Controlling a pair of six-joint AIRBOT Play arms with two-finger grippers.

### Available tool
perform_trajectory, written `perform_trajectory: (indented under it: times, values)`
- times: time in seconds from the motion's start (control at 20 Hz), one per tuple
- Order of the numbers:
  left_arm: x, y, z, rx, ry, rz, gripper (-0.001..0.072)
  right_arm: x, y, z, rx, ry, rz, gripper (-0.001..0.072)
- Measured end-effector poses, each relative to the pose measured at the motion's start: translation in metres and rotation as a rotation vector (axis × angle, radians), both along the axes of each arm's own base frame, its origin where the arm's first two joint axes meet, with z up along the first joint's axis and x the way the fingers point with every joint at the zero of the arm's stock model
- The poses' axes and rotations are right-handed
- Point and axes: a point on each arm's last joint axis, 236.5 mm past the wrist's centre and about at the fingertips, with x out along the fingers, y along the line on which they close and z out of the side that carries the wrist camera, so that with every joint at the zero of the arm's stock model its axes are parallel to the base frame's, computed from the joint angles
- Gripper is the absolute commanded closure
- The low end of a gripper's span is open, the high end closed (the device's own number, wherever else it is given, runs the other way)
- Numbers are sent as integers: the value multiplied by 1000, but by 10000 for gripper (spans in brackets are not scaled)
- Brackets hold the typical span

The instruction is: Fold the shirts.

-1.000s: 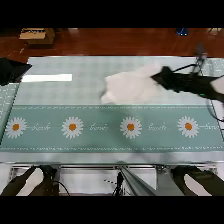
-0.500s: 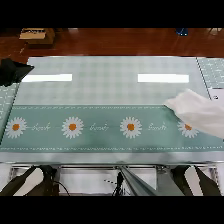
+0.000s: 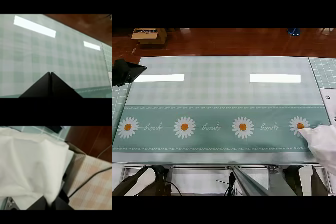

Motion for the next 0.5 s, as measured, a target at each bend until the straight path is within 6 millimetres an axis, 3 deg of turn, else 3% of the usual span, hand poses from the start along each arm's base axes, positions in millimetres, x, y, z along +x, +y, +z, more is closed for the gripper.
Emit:
perform_trajectory:
  times: [0.15,0.3,0.35,0.4,0.45,0.5]
  values:
    - [0,0,0,8,-6,-4,685,-33,6,-4,32,83,-68,687]
    - [0,0,0,13,-9,-5,685,-58,13,-6,61,158,-107,630]
    - [1,1,0,14,-12,-2,685,-67,15,-6,65,187,-117,544]
    - [2,2,1,17,-15,4,685,-75,17,-4,62,218,-128,369]
    - [3,4,1,21,-18,11,685,-85,18,-1,52,257,-138,263]
    - [4,5,1,28,-23,14,685,-93,19,2,42,291,-147,262]
